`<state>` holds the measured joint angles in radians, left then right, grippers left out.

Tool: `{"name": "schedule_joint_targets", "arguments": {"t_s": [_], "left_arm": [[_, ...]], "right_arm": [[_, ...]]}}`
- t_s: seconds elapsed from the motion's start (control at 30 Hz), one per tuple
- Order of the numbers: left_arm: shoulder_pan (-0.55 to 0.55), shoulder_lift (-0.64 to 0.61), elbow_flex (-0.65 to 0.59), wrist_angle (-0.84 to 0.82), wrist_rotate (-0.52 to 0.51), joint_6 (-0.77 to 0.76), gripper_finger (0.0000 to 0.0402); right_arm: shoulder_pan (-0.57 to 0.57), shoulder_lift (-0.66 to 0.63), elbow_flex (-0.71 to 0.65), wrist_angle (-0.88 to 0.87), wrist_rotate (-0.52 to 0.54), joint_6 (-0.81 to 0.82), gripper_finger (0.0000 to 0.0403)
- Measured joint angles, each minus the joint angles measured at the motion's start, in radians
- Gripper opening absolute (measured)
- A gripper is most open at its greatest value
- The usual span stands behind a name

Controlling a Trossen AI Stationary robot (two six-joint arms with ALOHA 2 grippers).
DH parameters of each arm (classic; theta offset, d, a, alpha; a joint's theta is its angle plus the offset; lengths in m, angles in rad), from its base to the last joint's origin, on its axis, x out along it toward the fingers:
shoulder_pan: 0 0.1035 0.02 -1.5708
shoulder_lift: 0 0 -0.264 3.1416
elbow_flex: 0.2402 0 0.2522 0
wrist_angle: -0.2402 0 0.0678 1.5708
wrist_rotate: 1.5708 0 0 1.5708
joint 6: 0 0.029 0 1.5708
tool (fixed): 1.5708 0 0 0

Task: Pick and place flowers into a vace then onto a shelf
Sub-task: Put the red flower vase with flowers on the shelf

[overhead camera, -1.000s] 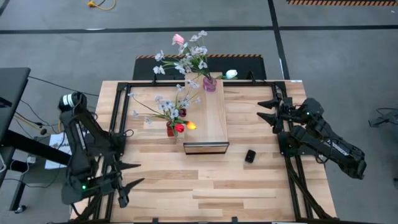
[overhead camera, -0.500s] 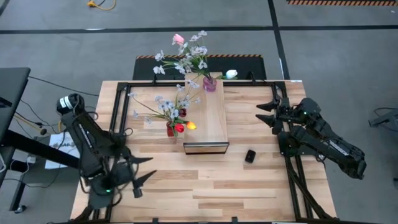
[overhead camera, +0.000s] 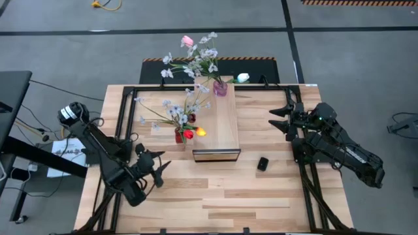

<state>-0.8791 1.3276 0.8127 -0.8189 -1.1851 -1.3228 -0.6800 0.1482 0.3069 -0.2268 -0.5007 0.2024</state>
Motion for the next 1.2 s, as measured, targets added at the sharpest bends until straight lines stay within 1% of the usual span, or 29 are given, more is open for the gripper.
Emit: {"name": "schedule_joint_targets", "arguments": {"t_s": [0.1,0.27,0.4,0.5,0.6,0.7,0.77,0.83,0.97,1.0,1.07,1.13,1.2], "left_arm": [[0.037,0.014,0.000,-0.011,0.012,0.000,0.0217],[0.098,0.065,0.000,-0.030,0.087,-0.006,0.0217],[0.127,0.113,0.000,-0.054,0.149,0.022,0.0217],[0.128,0.129,0.000,-0.156,0.154,-0.011,0.0217],[0.105,0.118,0.000,-0.258,0.160,-0.051,0.0217],[0.058,0.076,0.000,-0.275,0.138,-0.017,0.0217],[0.025,0.027,0.000,-0.253,0.132,0.031,0.0217],[-0.014,-0.030,0.000,-0.185,0.125,0.115,0.0217],[-0.110,-0.139,0.001,0.068,0.128,0.438,0.0217],[-0.134,-0.161,0.001,0.128,0.139,0.524,0.0217],[-0.177,-0.208,0.002,0.212,0.191,0.646,0.0217],[-0.216,-0.247,0.002,0.238,0.235,0.709,0.0217],[-0.246,-0.282,0.002,0.224,0.259,0.732,0.0217]], "right_arm": [[0.000,0.000,0.000,0.001,0.000,0.000,0.0256],[0.000,0.000,0.000,0.000,0.000,0.000,0.0256],[0.000,0.000,0.000,0.000,0.000,0.000,0.0256],[0.000,0.000,0.000,0.000,-0.001,0.000,0.0256],[0.000,0.000,0.000,0.000,-0.001,0.000,0.0256],[0.000,0.000,0.000,-0.001,-0.001,0.000,0.0256],[0.000,0.000,0.000,0.000,-0.001,0.000,0.0256],[0.000,0.000,0.000,-0.001,-0.001,0.000,0.0256],[0.000,0.000,0.000,-0.001,0.000,0.000,0.0256],[0.000,0.000,0.000,-0.001,0.002,0.000,0.0256],[0.000,0.000,0.000,-0.001,0.005,-0.001,0.0256],[0.000,0.000,0.000,-0.001,0.006,0.000,0.0256],[0.000,0.000,0.000,-0.004,0.006,0.000,0.0256]]}}
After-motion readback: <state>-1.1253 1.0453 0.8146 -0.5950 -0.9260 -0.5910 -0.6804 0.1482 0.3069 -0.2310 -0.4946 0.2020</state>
